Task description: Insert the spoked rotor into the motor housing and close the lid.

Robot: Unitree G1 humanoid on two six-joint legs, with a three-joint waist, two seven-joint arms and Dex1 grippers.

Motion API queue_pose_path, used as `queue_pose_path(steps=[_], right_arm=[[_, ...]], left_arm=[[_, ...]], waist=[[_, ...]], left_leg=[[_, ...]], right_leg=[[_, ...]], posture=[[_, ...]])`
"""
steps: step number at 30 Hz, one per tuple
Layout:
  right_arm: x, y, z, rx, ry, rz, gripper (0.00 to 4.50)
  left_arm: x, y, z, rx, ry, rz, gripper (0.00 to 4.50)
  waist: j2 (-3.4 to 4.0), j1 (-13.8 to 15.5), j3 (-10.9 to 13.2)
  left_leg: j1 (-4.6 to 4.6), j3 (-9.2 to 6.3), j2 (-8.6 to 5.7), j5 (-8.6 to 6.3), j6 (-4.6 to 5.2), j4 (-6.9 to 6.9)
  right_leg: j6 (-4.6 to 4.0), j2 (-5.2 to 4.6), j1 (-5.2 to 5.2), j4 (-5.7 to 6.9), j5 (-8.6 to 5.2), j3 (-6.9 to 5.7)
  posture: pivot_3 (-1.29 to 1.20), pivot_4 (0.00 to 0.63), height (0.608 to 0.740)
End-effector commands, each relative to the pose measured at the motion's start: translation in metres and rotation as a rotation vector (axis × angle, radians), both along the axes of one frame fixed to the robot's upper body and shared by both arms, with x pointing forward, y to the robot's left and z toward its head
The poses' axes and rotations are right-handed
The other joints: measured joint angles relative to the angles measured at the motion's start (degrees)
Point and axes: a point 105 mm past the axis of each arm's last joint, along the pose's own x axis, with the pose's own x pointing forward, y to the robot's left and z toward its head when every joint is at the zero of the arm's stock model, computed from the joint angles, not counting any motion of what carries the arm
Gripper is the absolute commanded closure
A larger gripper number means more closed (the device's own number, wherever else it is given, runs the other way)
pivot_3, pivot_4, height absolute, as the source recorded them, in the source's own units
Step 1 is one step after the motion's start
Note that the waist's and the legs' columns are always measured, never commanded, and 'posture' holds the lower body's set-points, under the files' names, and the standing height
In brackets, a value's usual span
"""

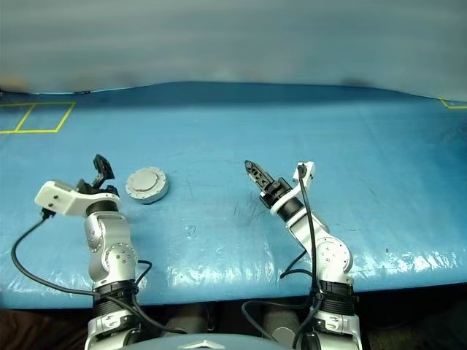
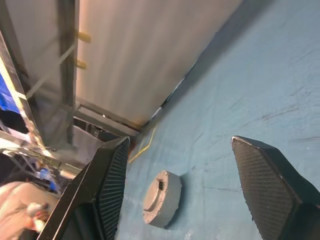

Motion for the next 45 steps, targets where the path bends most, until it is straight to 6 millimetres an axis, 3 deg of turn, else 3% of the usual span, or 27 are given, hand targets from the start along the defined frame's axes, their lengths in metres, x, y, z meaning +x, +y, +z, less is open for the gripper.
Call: queue_pose_path(steps=[1,4,8,15,16,19,45], right_arm=[[-0.002,-0.004,0.019,-0.161,-0.207,-0.025,1.07],[-0.006,-0.007,0.009,-0.308,-0.265,0.022,1.07],[-0.010,-0.014,0.001,-0.491,-0.317,0.075,1.07],[-0.009,-0.028,-0.013,-0.774,-0.406,0.106,1.07],[-0.009,-0.029,-0.017,-0.802,-0.409,0.117,0.72],[-0.008,-0.031,-0.022,-0.843,-0.407,0.130,0.01],[0.003,-0.040,-0.028,-0.901,-0.382,0.025,0.01]], left_arm=[[0.002,-0.071,0.037,0.156,-0.165,-0.412,0.02],[-0.005,-0.106,0.033,0.352,-0.137,-0.625,0.02],[-0.012,-0.137,0.015,0.636,-0.044,-0.837,0.02],[-0.022,-0.155,-0.034,0.970,0.132,-1.049,0.02],[-0.024,-0.157,-0.041,1.004,0.150,-1.075,0.00],[-0.027,-0.160,-0.047,1.007,0.158,-1.106,0.00],[-0.029,-0.162,-0.055,1.011,0.154,-1.101,0.00]], waist=[[0.03,0.11,-0.02],[0.03,-0.39,-0.02],[0.03,-1.08,-0.01],[0.03,-1.10,-0.01],[0.03,-1.07,-0.01],[0.02,-0.89,-0.01],[0.02,-0.31,-0.01]], left_leg=[[0.00,-0.01,-0.01,0.00,0.00,0.00],[0.08,0.06,-0.01,-0.01,0.04,0.00],[0.23,0.15,0.11,0.00,0.01,-0.10],[0.36,0.24,0.60,0.03,-0.05,-0.08],[0.37,0.29,0.59,0.03,-0.05,-0.08],[0.35,0.29,0.59,0.02,-0.04,-0.09],[0.36,0.18,0.60,0.02,-0.04,-0.08]], right_leg=[[0.02,0.00,0.03,-0.03,0.00,0.00],[0.11,-0.05,0.08,-0.04,-0.02,0.08],[0.07,0.01,0.02,0.18,-0.21,0.10],[-0.23,0.16,0.09,0.22,-0.33,0.14],[-0.21,0.16,0.09,0.22,-0.32,0.17],[-0.02,0.14,0.06,0.20,-0.21,0.20],[0.02,0.11,0.04,0.22,-0.17,0.22]], posture=[[0.00,0.150,0.740],[0.00,0.150,0.740],[0.00,0.150,0.740],[0.00,0.150,0.740],[0.00,0.150,0.740],[0.00,0.150,0.740],[0.00,0.150,0.740]])
